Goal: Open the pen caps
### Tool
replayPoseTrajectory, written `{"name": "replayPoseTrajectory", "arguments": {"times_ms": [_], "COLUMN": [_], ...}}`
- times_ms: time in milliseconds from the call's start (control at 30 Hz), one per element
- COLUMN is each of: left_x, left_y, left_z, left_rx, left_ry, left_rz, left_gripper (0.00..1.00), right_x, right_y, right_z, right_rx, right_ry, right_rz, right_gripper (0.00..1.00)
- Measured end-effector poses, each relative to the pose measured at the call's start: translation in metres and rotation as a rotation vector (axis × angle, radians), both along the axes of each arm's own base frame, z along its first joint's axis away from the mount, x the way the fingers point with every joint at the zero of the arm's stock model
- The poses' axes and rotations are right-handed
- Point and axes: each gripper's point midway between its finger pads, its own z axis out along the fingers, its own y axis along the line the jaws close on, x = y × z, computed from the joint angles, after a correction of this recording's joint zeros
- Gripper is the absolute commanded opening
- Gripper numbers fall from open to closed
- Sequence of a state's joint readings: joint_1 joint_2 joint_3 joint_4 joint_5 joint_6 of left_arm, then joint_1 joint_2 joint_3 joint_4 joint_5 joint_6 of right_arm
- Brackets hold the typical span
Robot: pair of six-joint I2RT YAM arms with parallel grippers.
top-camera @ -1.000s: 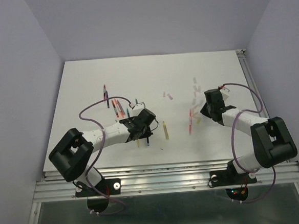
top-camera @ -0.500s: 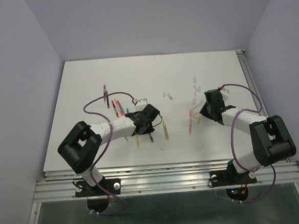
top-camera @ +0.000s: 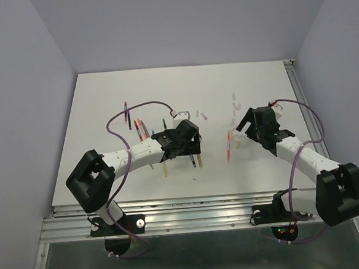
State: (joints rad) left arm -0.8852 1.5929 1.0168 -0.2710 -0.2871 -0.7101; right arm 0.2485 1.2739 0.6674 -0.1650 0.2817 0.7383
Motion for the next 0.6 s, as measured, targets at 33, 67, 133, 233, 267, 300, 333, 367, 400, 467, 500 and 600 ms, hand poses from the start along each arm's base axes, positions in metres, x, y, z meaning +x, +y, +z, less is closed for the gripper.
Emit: {"name": "replayPoseTrajectory", "arguments": {"times_ms": [33,67,133,233,267,300,333,367,400,467,500,600], "left_x": [-0.002,-0.005,-0.010,-0.012,-0.011,-0.009,-0.006,-0.004,-0.003,-0.002,-0.001,0.000], "left_y": [-0.008,-0.020,-0.040,-0.063,-0.072,-0.083,-0.094,-0.103,-0.112,-0.131,-0.138,-0.156], "left_z": [0.006,0.013,0.025,0.038,0.042,0.044,0.046,0.045,0.043,0.034,0.030,0.010], "left_rx": [-0.016,-0.039,-0.083,-0.124,-0.132,-0.138,-0.141,-0.144,-0.142,-0.133,-0.127,-0.104], "left_ry": [-0.015,-0.028,-0.050,-0.070,-0.076,-0.083,-0.090,-0.093,-0.093,-0.082,-0.075,-0.047], "left_rz": [-0.032,-0.081,-0.157,-0.237,-0.260,-0.285,-0.305,-0.321,-0.338,-0.373,-0.384,-0.416], "left_gripper": [0.94,0.95,0.96,0.97,0.98,0.98,0.98,0.98,0.98,0.98,0.97,0.90], "right_x": [-0.002,-0.006,-0.016,-0.033,-0.039,-0.042,-0.048,-0.052,-0.056,-0.062,-0.064,-0.069], "right_y": [-0.001,-0.002,-0.005,-0.011,-0.013,-0.014,-0.015,-0.016,-0.017,-0.018,-0.018,-0.019], "right_z": [0.005,0.012,0.021,0.028,0.030,0.030,0.032,0.033,0.034,0.037,0.039,0.047], "right_rx": [0.003,0.009,0.020,0.030,0.036,0.039,0.045,0.051,0.058,0.072,0.077,0.096], "right_ry": [-0.012,-0.031,-0.057,-0.083,-0.087,-0.090,-0.097,-0.102,-0.107,-0.120,-0.129,-0.162], "right_rz": [-0.002,-0.005,-0.016,-0.035,-0.045,-0.048,-0.054,-0.058,-0.063,-0.069,-0.070,-0.076], "right_gripper": [1.00,1.00,1.00,1.00,1.00,1.00,1.00,1.00,1.00,1.00,1.00,1.00]}}
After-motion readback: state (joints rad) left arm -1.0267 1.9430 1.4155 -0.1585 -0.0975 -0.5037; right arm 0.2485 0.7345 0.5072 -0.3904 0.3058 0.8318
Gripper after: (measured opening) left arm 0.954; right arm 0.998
